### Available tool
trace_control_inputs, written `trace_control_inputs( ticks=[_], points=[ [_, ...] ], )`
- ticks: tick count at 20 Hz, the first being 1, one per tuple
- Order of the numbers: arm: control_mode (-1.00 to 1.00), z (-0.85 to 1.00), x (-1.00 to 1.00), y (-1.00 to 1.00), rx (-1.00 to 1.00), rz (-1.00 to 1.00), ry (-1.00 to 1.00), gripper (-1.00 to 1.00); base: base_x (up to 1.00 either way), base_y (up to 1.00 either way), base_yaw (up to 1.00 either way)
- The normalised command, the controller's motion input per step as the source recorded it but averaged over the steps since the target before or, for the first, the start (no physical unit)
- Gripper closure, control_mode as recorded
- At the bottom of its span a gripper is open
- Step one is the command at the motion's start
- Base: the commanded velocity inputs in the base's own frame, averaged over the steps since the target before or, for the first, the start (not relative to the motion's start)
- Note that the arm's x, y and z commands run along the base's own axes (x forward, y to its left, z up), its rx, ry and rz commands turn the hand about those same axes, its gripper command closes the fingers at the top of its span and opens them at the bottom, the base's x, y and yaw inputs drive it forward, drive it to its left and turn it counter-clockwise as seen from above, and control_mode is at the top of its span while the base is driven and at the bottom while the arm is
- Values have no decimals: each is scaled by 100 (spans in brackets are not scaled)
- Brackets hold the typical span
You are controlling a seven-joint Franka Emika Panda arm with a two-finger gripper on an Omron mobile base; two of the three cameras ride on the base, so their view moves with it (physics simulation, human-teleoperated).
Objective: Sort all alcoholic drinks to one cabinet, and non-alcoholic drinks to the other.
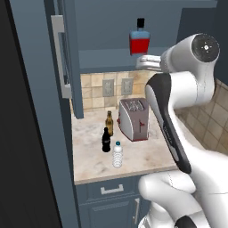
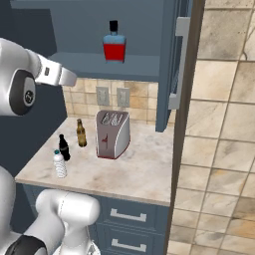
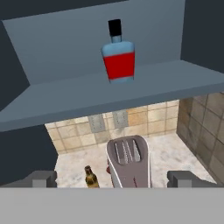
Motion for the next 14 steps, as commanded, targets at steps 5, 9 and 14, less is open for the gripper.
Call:
trace_control_inputs(
  ticks=[5,9,14],
  points=[
    [-100,-31,-44,26,0,0,3,-100,0,0,0],
    [-100,-35,-24,25,0,2,3,-100,0,0,0],
    [-100,-38,-8,15,2,11,0,-100,0,0,0]
  ],
)
